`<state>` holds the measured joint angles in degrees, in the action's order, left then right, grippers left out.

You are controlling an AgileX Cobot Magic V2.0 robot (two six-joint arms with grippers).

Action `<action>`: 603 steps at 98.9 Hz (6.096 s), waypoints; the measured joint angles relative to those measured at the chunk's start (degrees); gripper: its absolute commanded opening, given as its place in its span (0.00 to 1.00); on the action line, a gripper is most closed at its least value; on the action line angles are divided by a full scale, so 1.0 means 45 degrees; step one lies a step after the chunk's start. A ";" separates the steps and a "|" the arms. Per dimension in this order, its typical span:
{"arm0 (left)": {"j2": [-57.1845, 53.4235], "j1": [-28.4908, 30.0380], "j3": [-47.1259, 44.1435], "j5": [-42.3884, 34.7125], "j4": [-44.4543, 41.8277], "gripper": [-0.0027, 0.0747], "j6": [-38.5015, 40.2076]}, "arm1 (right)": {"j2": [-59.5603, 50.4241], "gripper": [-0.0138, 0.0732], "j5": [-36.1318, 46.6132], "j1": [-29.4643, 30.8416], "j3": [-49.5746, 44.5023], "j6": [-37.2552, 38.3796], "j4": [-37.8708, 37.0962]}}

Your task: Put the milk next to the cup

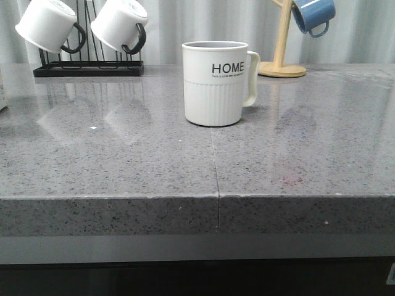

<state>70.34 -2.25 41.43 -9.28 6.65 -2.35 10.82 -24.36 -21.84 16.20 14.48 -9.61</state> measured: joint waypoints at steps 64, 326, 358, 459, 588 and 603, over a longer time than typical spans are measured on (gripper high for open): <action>0.0359 -0.1655 0.0189 -0.1315 0.0753 0.42 0.0000 | -0.0029 0.09 0.0030 0.0000 0.0000 0.0000 0.0000; -0.9443 0.0005 -0.3088 0.6007 -0.0479 0.01 -0.0671 | -0.0029 0.09 0.0108 0.0000 0.0000 0.0000 0.0000; -1.1241 0.0508 -0.3886 0.8312 -0.0822 0.01 -0.0680 | -0.0029 0.09 0.0108 0.0000 0.0000 0.0000 0.0000; -1.5708 0.0523 -0.9238 0.3926 -0.1107 0.01 0.1153 | -0.0029 0.09 0.0135 0.0000 0.0000 0.0000 0.0000; -1.5708 0.0499 -0.9238 0.3920 -0.1078 0.01 0.1213 | -0.1063 0.09 0.6018 0.4676 -0.3826 -0.1723 0.1900; -1.5708 0.0499 -0.9238 0.3920 -0.1078 0.01 0.1213 | -0.2378 0.09 0.5325 0.5031 -0.3929 -0.1749 0.1900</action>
<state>-0.34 0.00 -0.14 8.35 1.80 3.11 0.12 -0.39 0.80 -1.48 6.61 -1.06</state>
